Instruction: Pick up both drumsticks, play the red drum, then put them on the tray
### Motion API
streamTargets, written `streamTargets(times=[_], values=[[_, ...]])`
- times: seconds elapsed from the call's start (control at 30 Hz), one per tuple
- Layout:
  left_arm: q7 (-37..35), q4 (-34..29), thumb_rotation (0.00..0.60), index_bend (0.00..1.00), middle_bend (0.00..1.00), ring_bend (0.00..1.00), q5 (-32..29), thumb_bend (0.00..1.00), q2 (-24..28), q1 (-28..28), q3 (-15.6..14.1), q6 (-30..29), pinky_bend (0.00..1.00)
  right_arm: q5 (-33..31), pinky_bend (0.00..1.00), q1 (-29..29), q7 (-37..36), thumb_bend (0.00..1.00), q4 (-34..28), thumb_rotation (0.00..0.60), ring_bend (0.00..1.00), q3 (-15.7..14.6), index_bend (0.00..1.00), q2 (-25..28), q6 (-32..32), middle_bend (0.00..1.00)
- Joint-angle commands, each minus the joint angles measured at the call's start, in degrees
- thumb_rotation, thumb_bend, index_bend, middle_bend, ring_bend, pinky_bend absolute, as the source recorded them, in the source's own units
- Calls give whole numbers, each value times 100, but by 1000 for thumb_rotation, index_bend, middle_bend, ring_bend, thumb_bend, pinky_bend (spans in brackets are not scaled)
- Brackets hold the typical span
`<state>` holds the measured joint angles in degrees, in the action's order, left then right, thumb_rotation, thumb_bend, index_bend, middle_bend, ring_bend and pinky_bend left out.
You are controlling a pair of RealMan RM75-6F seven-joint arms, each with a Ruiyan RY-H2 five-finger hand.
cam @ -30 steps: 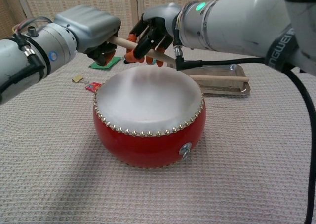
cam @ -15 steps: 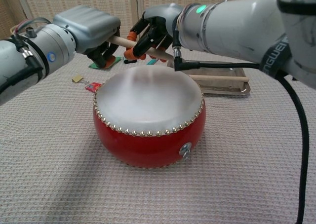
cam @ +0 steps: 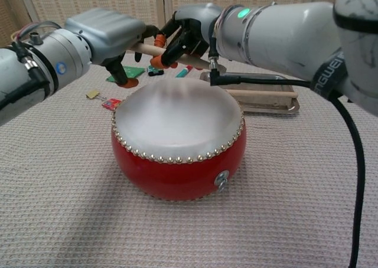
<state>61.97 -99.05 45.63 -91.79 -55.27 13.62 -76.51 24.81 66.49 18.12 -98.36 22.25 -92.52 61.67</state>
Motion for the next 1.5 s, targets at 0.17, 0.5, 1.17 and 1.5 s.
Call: streamTargets(times=[0.17,0.5,1.17,1.5], values=[[-83,-132,600,0,27,56,-157,260,108,-21,63,132,340,130,837,-110,-68,408,40,600,849,30,990,-20,-92,903],[-190,-210,600,0,0,0,-171,257,191,-33,99,119,254,357,837,-279,-158,406,46,600,851,32,999,5,-180,907],[-863,-141,600,0,0,0,-533,258,848,341,100,232,224,768,837,-1140,-266,405,-791,600,851,-307,1000,1428,-357,910],[-1403,-335,600,0,0,0,-251,261,1237,674,9,131,224,988,837,-1455,-908,404,-213,600,851,-489,1000,2373,-1715,915]])
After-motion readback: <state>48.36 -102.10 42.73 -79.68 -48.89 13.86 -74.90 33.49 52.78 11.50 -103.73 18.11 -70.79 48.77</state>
